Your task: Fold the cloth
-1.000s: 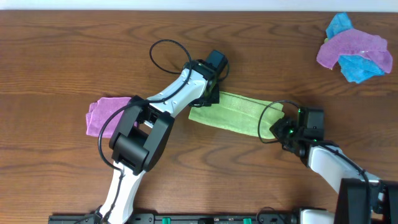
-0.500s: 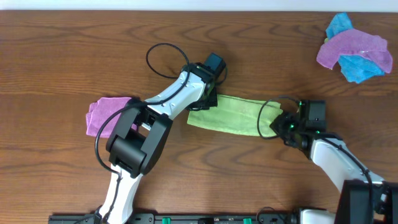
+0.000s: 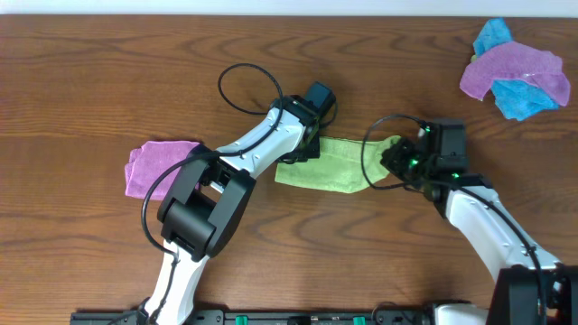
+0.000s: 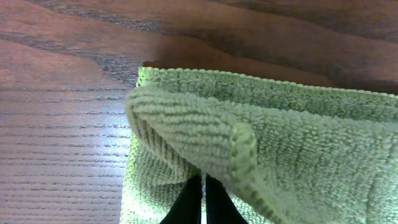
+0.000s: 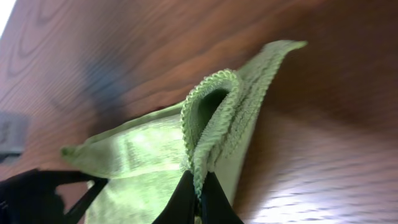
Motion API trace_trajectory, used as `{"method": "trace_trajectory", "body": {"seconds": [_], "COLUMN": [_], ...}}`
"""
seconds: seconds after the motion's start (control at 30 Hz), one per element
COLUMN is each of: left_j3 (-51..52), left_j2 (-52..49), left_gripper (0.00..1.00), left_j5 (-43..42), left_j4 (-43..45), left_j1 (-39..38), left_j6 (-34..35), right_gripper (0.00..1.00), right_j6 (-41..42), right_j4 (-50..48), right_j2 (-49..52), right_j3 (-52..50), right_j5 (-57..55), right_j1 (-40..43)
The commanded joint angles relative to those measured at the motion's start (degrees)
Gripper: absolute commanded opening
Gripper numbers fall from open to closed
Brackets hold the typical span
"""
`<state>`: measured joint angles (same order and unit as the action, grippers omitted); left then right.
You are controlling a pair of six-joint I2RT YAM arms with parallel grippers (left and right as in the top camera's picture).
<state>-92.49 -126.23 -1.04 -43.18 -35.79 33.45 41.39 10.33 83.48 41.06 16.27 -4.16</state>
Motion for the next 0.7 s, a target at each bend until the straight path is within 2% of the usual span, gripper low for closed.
{"method": "trace_trajectory", "body": {"seconds": [0.0,0.33,0.67], "left_j3": [3.08,3.08,3.08], "left_j2": [-3.82,-3.82,-0.22], "left_gripper": [0.06,0.06,0.06], "left_j5": [-2.64,-5.01,-4.39], "left_j4": [-0.04,0.07,0.17], "left_j1": [-1.14,-1.16,0.24], "left_j6": [0.83,0.87,0.61], "right_gripper": [0.01,0.01,0.01], "right_j6": [-0.96,0.96,1.44], "right_j4": [0.07,-1.33,-1.9], "right_j2": [-0.76,-0.76,-0.76], "right_j3": [1.33,1.38,1.38], "right_j5": [0.63,0.17,0.04], "right_j1": [-2.67,-9.6,-10.82]}}
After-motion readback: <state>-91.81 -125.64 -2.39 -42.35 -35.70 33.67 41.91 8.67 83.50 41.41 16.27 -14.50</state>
